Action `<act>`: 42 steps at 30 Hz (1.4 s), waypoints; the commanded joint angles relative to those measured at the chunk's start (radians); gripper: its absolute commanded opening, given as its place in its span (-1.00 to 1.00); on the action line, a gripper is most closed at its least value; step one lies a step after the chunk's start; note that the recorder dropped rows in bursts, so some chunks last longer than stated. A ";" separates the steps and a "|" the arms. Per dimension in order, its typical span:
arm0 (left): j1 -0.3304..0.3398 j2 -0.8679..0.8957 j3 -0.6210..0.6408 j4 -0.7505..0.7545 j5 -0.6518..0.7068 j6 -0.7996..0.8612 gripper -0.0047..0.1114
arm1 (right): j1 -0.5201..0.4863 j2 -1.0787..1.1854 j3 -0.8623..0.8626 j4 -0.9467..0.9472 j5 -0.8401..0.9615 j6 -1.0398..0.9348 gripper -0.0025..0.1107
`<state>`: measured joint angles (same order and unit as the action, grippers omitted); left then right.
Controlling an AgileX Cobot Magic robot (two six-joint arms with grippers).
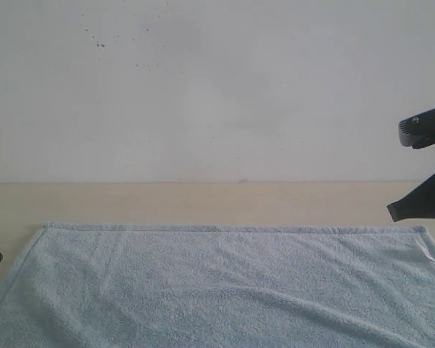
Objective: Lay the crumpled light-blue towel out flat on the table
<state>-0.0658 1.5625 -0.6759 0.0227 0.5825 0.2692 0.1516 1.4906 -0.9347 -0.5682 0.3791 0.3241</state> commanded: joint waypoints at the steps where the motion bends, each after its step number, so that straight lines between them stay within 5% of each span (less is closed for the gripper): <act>1: -0.005 0.033 0.005 0.004 -0.014 -0.007 -0.85 | -0.002 0.000 -0.007 0.009 -0.004 0.002 -0.96; 17: -0.003 0.145 0.005 0.004 0.006 -0.007 -0.85 | -0.002 0.000 -0.007 0.012 -0.008 0.002 -0.96; 26: -0.003 0.154 0.049 0.196 0.114 -0.237 -0.85 | -0.002 -0.002 -0.007 0.011 0.007 0.002 -0.96; 42: -0.003 0.005 -0.063 0.162 -0.010 -0.255 -0.85 | -0.002 -0.004 -0.007 0.031 0.009 0.002 -0.96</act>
<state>-0.0693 1.6019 -0.7222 0.2123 0.5895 0.0276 0.1516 1.4906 -0.9347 -0.5482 0.3810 0.3259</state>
